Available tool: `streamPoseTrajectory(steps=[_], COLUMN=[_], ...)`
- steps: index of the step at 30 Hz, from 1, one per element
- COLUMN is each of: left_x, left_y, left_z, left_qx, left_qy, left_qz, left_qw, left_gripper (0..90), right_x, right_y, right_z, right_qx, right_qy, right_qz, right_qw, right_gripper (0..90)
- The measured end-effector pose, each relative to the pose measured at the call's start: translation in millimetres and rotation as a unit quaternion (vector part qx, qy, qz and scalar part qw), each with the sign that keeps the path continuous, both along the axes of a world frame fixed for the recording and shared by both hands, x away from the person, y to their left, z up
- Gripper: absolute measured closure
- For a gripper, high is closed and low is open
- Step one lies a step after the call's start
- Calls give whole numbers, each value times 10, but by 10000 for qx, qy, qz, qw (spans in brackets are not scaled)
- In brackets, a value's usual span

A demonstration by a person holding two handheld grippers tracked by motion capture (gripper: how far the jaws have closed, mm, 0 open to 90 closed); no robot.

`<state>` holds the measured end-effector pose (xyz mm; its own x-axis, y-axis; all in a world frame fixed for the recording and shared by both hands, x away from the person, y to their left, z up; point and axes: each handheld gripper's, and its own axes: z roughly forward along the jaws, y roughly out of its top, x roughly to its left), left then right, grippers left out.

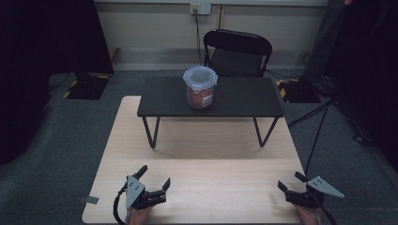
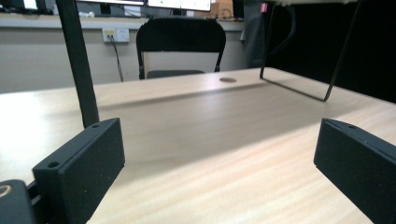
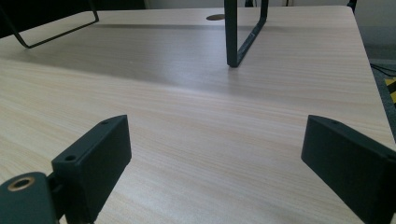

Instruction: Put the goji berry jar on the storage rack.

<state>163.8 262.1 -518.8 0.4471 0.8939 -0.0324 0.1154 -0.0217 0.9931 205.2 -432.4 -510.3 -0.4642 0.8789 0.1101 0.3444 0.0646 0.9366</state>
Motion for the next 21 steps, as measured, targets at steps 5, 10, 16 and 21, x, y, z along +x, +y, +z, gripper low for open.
streamPoseTrajectory(steps=[5,10,16,21], left_x=[6,21,28,29], left_y=[10,33,36,43], left_z=[-107,-179,-180,-174], left_qx=[82,157,180,200], left_qy=[90,177,199,223], left_qz=[57,156,156,135], left_qw=[9999,9996,9995,9995], left_gripper=[11,12,14,14], right_x=[0,0,0,-1], right_y=[3,3,3,4], right_z=[2,1,2,2], right_qx=[-11,-4,-6,-9], right_qy=[2,3,4,5], right_qz=[-2,-5,-6,-8], right_qw=[10000,10000,10000,10000], right_gripper=[74,74,74,74])
